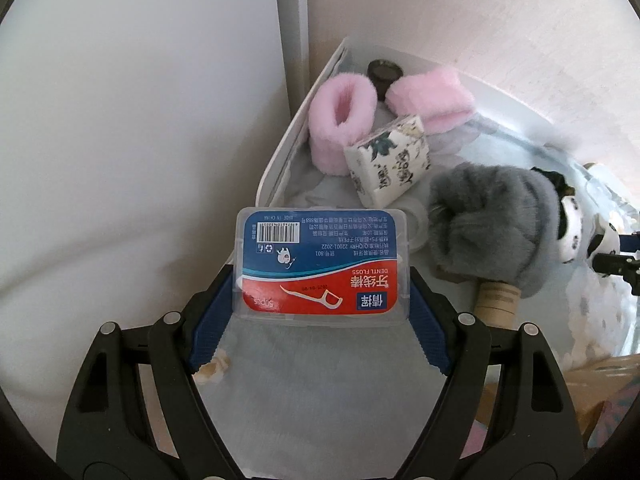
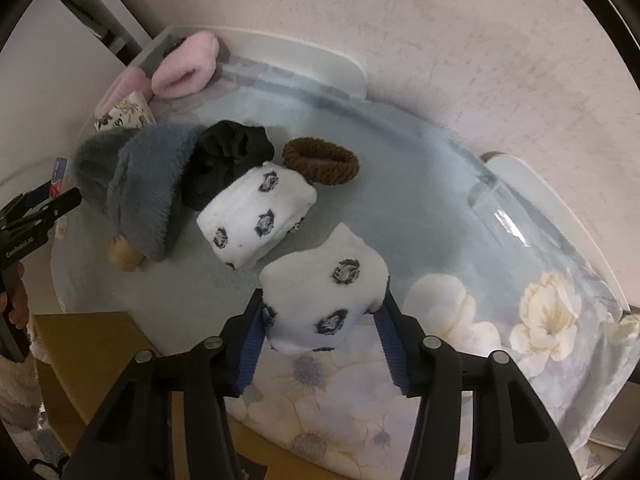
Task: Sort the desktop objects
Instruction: 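Carry the floss box and white sock over the cardboard box with both tools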
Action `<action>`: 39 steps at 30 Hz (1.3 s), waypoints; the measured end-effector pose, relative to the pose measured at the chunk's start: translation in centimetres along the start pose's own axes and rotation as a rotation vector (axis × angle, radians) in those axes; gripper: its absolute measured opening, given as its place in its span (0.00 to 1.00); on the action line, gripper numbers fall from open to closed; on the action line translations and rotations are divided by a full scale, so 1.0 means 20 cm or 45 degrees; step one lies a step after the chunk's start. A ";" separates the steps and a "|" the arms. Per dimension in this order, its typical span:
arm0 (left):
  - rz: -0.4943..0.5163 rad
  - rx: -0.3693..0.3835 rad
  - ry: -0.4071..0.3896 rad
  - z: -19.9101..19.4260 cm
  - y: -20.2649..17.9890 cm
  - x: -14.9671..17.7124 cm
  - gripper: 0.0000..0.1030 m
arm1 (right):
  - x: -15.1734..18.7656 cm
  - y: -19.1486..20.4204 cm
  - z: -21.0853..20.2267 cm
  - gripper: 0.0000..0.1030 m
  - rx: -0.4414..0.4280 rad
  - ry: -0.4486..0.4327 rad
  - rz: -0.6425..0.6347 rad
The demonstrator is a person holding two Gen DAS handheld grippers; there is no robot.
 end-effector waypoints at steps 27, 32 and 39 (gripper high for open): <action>0.480 0.323 -0.150 -0.91 -0.69 -0.20 0.76 | 0.31 0.07 -0.84 0.47 0.036 -0.264 0.235; 0.554 0.398 -0.120 -0.93 -0.82 -0.13 0.76 | 0.42 0.15 -0.87 0.47 0.039 -0.253 0.227; 0.656 0.440 -0.026 -0.89 -0.94 0.01 0.76 | 0.59 0.25 -0.80 0.47 0.038 -0.182 0.206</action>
Point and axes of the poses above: each gripper's, at about its wrist camera, not at the fingertips, and z roughly the way its jaws point, y to its left, x to its underside, the point moved 4 cm from there along z, roughly the way its jaws point, and after that the axes turned 14 degrees about x, right-handed, at the moved point
